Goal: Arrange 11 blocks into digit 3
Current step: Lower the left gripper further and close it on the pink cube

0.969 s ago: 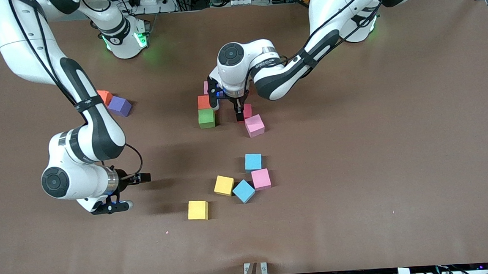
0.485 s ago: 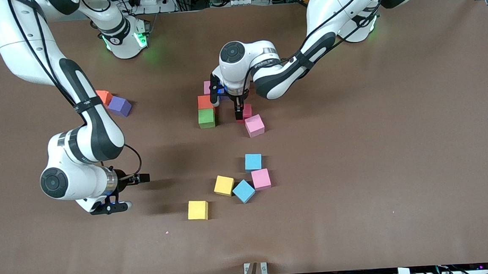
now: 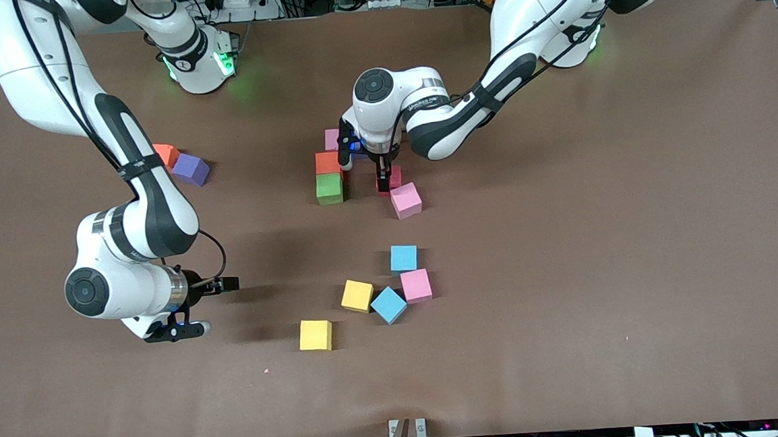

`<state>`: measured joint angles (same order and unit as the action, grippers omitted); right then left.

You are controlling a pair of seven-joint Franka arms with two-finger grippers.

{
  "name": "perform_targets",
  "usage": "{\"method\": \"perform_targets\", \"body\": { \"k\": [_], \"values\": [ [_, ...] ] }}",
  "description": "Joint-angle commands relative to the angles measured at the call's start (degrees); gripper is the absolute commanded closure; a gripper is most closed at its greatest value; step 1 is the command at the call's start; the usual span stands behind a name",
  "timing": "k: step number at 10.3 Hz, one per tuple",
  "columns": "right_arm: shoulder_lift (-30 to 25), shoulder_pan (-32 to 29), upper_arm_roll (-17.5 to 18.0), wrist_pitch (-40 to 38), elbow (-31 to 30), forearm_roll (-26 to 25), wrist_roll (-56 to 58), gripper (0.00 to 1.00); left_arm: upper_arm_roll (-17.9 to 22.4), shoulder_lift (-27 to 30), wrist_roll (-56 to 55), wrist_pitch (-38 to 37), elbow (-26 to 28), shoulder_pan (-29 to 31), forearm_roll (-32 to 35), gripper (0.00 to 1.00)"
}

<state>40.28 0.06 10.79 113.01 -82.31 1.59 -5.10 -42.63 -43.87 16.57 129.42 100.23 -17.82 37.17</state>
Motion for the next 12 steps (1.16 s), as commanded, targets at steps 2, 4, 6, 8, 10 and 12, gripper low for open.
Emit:
{"method": "perform_targets", "body": {
  "k": [2, 4, 6, 8, 10, 12],
  "values": [
    [-0.11, 0.02, 0.28, 0.01, -0.04, 1.22, 0.44, 0.0, 0.96, 0.1, 0.83, 2.33, 1.28, 0.07, 3.52, 0.0],
    [-0.11, 0.29, 0.28, 0.28, 0.31, 1.31, 0.0, 0.0, 1.05, 0.1, 0.92, 2.51, 1.63, 0.07, 3.52, 0.0],
    [0.5, 0.99, 0.28, 3.68, 0.4, 1.75, -0.08, 0.0, 1.58, 0.1, 0.92, 2.77, 2.42, 0.07, 3.7, 0.0],
    [1.82, 2.39, 0.28, 8.69, 0.4, 1.58, -0.26, 0.0, 1.75, 0.1, 0.83, 2.77, 2.6, 0.07, 3.7, 0.0],
    [2.52, 4.15, 0.2, 13.09, 0.49, 1.31, -2.79, 0.0, 2.28, 0.1, 0.22, 2.77, 2.6, 0.07, 3.61, 0.0],
    [2.44, 3.81, 0.02, 13.72, 1.01, 1.22, -3.51, 0.0, 2.37, 0.1, 0.21, 2.68, 2.08, 0.07, 3.52, 0.24]
  ]
}}
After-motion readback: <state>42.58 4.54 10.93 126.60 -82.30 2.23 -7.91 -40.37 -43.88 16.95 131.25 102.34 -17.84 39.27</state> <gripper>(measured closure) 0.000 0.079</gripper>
